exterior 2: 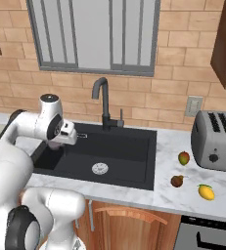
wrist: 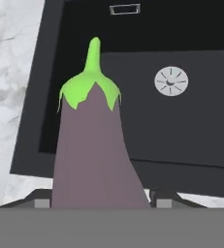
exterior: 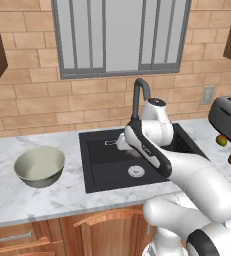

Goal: There is a mixed pile of frozen fruits and vegetables on the counter. Locate all the frozen vegetables and place the items in a bowl on the counter. Take all the frozen fruits and defrost them in a running sink.

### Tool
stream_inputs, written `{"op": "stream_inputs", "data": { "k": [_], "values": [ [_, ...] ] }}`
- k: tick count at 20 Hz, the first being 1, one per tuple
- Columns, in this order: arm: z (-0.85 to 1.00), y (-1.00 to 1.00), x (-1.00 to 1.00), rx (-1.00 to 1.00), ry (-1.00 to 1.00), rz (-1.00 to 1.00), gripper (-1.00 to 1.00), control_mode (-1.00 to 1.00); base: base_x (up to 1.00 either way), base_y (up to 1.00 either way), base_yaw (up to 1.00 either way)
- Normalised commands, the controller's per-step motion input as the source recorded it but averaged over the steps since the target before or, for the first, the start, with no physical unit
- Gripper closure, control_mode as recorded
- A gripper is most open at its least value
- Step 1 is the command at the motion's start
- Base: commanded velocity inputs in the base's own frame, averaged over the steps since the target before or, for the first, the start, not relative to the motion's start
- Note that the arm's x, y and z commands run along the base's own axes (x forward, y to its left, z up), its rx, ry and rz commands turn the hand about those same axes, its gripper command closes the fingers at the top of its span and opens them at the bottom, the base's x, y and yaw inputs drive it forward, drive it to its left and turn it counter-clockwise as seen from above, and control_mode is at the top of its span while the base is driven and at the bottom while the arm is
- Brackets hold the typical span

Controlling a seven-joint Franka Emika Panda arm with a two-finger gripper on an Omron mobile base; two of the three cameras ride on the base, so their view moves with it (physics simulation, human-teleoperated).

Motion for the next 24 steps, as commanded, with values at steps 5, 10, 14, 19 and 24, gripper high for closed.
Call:
{"op": "stream_inputs", "data": {
  "k": [5,10,14,19,24],
  "values": [
    [0.17,0.71,0.02,0.0,0.0,0.14,1.0,-1.0,0.0,0.0,0.0],
    [0.28,0.64,0.03,-0.01,0.02,0.13,1.0,-1.0,0.0,0.0,0.0],
    [0.26,0.62,0.14,-0.01,0.04,0.11,1.0,-1.0,0.0,0.0,0.0],
    [0.2,0.63,0.18,-0.04,0.05,0.1,1.0,-1.0,0.0,0.0,0.0],
    [0.16,0.68,0.14,-0.07,0.04,0.09,1.0,-1.0,0.0,0.0,0.0]
  ]
}}
